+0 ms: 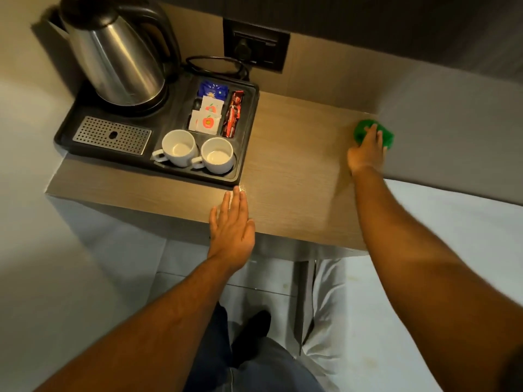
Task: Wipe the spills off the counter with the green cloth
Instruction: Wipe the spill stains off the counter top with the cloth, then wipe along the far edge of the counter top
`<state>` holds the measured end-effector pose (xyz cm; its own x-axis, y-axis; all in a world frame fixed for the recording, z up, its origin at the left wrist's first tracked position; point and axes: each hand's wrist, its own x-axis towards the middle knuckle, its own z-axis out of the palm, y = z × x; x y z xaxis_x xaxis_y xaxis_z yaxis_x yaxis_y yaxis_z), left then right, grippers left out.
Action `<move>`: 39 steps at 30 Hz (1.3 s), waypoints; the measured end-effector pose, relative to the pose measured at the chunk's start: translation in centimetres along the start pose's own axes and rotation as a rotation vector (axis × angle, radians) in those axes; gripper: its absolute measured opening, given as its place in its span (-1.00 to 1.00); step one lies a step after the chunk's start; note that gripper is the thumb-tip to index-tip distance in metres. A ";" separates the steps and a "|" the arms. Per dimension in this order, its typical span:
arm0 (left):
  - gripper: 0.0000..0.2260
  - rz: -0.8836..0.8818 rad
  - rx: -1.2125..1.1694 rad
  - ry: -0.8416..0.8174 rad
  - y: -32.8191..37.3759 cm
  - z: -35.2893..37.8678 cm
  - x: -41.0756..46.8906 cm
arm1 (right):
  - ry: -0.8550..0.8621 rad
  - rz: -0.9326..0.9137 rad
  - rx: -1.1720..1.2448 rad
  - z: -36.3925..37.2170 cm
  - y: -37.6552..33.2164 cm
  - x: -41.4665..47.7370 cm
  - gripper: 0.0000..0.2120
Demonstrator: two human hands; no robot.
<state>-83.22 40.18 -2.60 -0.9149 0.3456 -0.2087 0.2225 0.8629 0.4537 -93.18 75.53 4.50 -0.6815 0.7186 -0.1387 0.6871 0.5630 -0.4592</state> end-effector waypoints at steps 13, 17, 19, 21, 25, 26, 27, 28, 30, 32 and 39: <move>-0.30 -0.011 0.033 -0.051 0.6 -0.8 -0.2 | -0.285 -0.537 -0.024 7.5 -9.1 -12.1 -0.29; -0.32 -0.013 0.034 -0.055 0.8 -1.3 -0.5 | -0.204 -0.492 -0.057 4.8 -2.1 -16.8 -0.31; -0.33 -0.006 0.023 -0.043 0.8 -1.4 -0.6 | -0.104 -0.335 -0.043 2.5 1.8 -16.8 -0.33; -0.33 0.008 0.012 -0.038 0.6 -1.6 -0.8 | -0.008 -0.128 -0.020 0.5 3.5 -15.2 -0.36; -0.33 0.146 0.055 -0.014 0.0 -2.0 -2.3 | 0.046 0.172 0.193 -0.8 1.8 -12.0 -0.48; -0.34 0.202 0.077 0.011 -0.2 -2.2 -2.9 | 0.059 0.208 0.274 -1.1 0.7 -11.8 -0.54; -0.34 0.251 0.097 0.046 -0.3 -2.6 -3.3 | 0.067 0.203 0.357 -1.4 -0.7 -11.9 -0.58; -0.35 0.272 0.109 0.084 -0.6 -3.1 -3.6 | 0.066 0.159 0.437 -1.6 -2.0 -12.3 -0.61; -0.35 0.241 0.132 0.160 -0.9 -4.9 -3.3 | 0.006 -0.004 0.541 -1.6 -4.9 -14.4 -0.62; -0.34 0.148 0.158 0.260 -1.0 -7.6 -2.5 | -0.104 -0.195 0.508 -1.1 -7.7 -17.4 -0.53; -0.38 -0.290 0.155 0.549 -3.0 -14.8 -7.8 | -0.500 -0.817 0.378 3.5 -16.0 -30.0 -0.38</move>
<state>-81.73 29.45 10.48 -0.9754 -0.1141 0.1885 -0.0519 0.9504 0.3066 -84.63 43.57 12.98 -0.9915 -0.1264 0.0306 -0.0985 0.5761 -0.8114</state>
